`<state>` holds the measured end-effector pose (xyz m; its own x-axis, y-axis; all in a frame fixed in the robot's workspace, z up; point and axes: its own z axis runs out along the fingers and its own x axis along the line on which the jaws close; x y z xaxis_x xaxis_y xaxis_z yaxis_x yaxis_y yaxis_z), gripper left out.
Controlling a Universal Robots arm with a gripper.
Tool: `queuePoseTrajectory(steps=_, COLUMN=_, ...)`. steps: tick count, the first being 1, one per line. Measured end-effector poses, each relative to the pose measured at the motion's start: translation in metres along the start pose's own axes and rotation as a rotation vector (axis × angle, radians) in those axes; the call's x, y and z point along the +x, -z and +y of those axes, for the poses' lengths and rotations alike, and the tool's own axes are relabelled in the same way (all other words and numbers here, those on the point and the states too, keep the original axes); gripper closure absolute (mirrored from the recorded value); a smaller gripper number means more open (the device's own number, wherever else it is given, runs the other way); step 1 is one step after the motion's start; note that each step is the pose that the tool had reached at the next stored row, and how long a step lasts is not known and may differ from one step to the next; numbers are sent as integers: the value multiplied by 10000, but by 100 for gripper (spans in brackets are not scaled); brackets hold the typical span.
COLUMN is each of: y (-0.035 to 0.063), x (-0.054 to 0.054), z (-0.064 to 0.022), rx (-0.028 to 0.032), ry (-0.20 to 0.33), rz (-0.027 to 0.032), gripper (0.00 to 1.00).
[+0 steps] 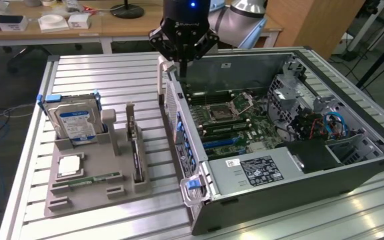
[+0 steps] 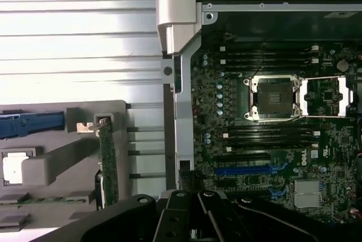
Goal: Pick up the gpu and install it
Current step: 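Reach for the gpu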
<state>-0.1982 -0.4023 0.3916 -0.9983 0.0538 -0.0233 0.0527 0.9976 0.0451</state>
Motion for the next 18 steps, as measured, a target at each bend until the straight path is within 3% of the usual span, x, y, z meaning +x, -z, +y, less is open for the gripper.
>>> queuePoseTrajectory(steps=10, y=4, x=193, z=-69, rx=-7, ry=304, rz=14, gripper=89)
queuePoseTrajectory(steps=18, y=6, x=416, z=-110, rx=-11, ry=456, rz=20, gripper=89)
